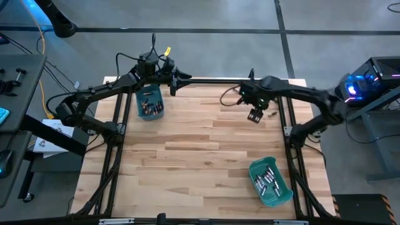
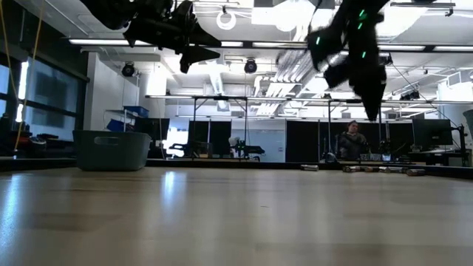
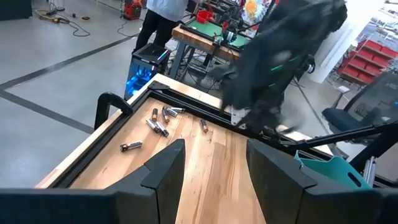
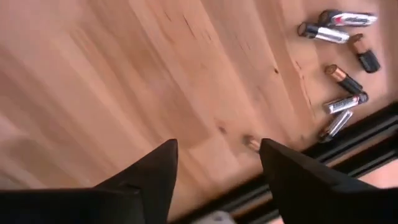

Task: Sort batteries
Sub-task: Put the black battery into the blue bin

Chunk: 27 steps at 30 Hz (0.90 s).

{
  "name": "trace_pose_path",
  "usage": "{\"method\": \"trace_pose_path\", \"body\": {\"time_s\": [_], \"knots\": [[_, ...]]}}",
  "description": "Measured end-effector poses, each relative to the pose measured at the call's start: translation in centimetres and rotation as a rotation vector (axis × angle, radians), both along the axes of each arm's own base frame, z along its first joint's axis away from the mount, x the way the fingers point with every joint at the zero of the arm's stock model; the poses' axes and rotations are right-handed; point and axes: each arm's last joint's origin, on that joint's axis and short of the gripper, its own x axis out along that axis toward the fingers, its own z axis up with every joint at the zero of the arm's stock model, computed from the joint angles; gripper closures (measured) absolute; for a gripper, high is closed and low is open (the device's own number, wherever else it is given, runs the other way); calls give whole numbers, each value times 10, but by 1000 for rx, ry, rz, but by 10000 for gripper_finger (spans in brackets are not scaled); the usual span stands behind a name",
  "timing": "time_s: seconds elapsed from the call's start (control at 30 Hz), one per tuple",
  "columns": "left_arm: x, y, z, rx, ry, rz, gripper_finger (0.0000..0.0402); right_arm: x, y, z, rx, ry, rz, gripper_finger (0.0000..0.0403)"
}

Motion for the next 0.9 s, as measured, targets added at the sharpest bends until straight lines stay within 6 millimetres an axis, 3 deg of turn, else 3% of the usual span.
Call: {"method": "trace_pose_path", "body": {"time_s": [0.17, 0.4, 0.6, 0.9], "knots": [[0, 0, 0, -10, -1, 2, 236, 2, -32, -42, 110, 282, 143, 140], [0, 0, 0, -34, -4, 7, 236, 9, -50, -84, 124, 515, 222, 128], [0, 0, 0, -34, -4, 7, 236, 8, -50, -113, 178, 604, 289, 128], [0, 0, 0, -34, -4, 7, 236, -21, -34, -150, 169, 756, 344, 128]]}}
